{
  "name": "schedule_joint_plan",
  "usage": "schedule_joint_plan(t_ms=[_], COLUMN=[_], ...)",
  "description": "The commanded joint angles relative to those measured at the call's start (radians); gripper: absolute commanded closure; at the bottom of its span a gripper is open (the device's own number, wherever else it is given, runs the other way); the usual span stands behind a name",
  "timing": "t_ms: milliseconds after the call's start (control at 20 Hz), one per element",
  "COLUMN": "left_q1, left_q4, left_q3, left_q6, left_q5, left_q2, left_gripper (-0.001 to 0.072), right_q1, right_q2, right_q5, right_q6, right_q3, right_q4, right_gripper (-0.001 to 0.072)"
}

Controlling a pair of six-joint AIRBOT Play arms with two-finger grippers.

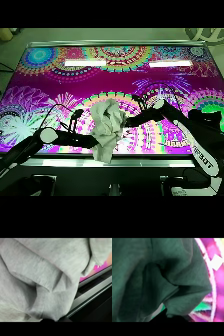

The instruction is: Fold the shirts.

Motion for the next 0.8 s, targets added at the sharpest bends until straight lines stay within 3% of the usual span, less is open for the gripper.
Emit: schedule_joint_plan(t_ms=[0,200,400,600,750], left_q1=[0.083,0.397,0.687,0.716,0.716], left_q4=[0.079,0.274,0.203,0.15,0.251], left_q3=[0.02,0.328,0.828,1.122,1.155], left_q6=[0.031,0.031,0.031,0.032,0.03], left_q5=[-0.057,-0.211,-0.086,0.068,0.069], left_q2=[0.098,0.257,0.341,0.343,0.342], left_gripper=[0.068,0.068,0.068,0.068,0.068], right_q1=[-0.026,-0.17,-0.281,-0.284,-0.284], right_q2=[0.024,0.226,0.522,0.775,0.858], right_q5=[0.03,0.111,0.013,-0.056,0.005], right_q6=[-0.034,-0.032,-0.019,-0.017,-0.005], right_q3=[0.104,0.436,0.726,0.751,0.751], right_q4=[-0.073,-0.422,-0.512,-0.499,-0.581], right_gripper=[0.0689,0.0689,0.0689,0.0689,0.0689])
